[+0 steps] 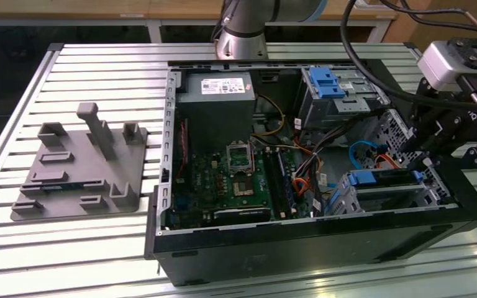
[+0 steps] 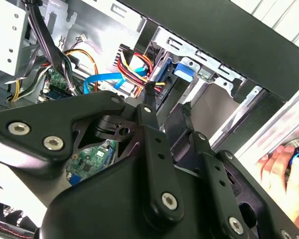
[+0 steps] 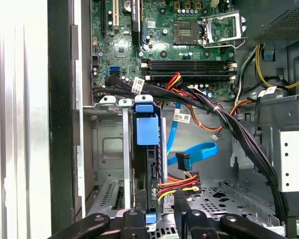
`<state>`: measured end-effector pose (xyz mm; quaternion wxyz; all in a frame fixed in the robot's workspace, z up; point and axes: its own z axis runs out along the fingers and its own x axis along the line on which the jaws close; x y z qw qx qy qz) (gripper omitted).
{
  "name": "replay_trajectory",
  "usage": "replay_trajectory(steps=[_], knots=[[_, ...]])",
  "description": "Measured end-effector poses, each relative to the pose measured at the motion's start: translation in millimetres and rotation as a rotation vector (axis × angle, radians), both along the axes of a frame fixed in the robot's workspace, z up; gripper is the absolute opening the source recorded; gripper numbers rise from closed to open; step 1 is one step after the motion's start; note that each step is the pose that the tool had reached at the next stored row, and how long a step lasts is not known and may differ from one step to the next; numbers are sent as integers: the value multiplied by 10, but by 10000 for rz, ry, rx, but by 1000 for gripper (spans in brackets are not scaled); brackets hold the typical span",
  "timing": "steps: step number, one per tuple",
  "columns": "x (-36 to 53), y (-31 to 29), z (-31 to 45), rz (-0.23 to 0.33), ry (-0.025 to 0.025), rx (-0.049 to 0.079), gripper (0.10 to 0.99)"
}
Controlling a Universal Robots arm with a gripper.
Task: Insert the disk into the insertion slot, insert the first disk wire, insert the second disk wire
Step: 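Insert the second disk wire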
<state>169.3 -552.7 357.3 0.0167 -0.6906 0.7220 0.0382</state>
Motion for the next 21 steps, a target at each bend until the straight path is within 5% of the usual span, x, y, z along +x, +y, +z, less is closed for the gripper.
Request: replay_trajectory(steps=[11, 18, 21], knots=[[0, 8, 6, 0, 1, -26, 357], [0, 50, 104, 0, 2, -269, 357], [0, 102, 148, 0, 1, -516, 357]])
